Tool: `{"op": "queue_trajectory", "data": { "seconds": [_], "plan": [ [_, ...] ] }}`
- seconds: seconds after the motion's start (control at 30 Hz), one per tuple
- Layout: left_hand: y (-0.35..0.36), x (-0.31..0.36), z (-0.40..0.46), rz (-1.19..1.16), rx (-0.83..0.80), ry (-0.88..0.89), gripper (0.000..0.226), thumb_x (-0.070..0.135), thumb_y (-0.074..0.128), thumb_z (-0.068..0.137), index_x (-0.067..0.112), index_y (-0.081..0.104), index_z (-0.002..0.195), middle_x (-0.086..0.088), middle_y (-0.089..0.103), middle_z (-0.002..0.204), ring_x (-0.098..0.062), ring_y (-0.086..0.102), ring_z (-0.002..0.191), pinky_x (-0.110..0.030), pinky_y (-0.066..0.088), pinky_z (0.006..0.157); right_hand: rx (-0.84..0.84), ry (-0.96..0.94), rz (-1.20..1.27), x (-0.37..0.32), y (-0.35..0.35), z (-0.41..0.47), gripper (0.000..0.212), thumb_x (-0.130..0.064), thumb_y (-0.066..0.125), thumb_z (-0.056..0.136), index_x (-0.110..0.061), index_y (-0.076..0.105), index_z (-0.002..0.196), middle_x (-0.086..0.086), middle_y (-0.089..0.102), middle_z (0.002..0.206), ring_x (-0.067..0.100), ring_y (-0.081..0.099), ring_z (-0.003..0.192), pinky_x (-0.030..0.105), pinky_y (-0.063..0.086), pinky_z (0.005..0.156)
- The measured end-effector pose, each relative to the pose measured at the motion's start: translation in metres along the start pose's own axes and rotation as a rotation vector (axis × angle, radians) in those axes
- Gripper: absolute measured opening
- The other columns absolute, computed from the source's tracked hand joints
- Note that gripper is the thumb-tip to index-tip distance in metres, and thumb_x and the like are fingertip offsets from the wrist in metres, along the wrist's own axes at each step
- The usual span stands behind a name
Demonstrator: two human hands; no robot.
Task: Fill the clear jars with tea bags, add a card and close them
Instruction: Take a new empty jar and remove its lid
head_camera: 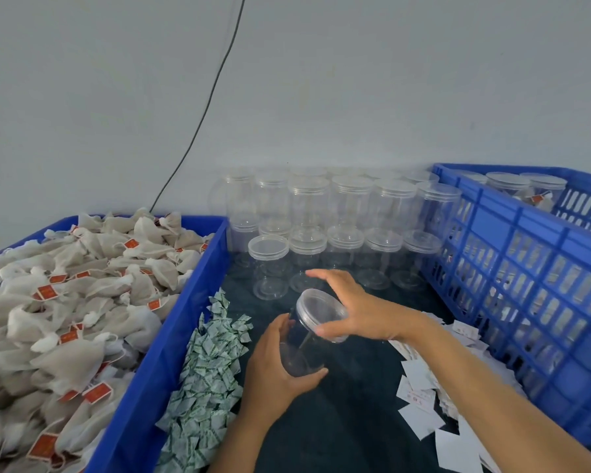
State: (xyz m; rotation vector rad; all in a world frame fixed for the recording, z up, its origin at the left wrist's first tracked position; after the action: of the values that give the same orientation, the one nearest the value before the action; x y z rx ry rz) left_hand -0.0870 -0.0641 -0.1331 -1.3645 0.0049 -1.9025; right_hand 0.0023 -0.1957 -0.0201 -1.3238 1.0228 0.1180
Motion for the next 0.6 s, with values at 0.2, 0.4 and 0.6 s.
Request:
{"op": "queue_trajectory", "data": {
  "seconds": [0.2,0.4,0.6],
  "plan": [
    [-0.0025,0.0048,-0.0004,0.078,0.062,0.068,0.094,0.042,0.090,0.058,0.030,0.039,0.136,0.030,0.042,0.130,0.005,0.045,0.120,-0.016,0.038,0.099,0.119,0.137,-0.089,0.0025,0.0094,0.0082,0.084,-0.065,0.061,0.080,-0.034,0.019,0.146,0.000,0.029,0.150,0.022,0.041,0.132,0.037,0.042,0.104],
    [-0.0046,0.0044,-0.0009,0.076,0.055,0.075,0.097,0.042,0.089,0.058,0.031,0.036,0.138,0.032,0.041,0.127,0.013,0.041,0.116,-0.002,0.030,0.094,-0.053,0.020,0.045,0.0005,0.0065,0.0032,0.090,-0.048,0.074,0.079,-0.048,0.012,0.144,-0.012,0.015,0.151,0.015,0.021,0.140,0.036,0.032,0.110],
    [-0.0046,0.0041,-0.0003,0.073,0.038,0.067,0.095,0.048,0.087,0.057,0.030,0.039,0.137,0.032,0.043,0.127,0.010,0.043,0.117,-0.003,0.030,0.095,0.079,0.050,-0.002,-0.0007,0.0040,0.0085,0.082,-0.049,0.074,0.078,-0.047,0.023,0.143,0.001,0.037,0.141,0.017,0.044,0.123,0.032,0.040,0.098]
  ]
}}
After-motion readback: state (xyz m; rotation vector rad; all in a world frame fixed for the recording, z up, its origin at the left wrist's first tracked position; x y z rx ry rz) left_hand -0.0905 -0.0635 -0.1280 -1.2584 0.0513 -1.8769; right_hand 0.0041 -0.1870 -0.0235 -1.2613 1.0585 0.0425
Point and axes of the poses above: each hand's wrist, its own z-axis towards the middle knuckle, its own y-axis out of the palm, x = y × z, the point moved 4 cm from there along z, towards the middle knuckle
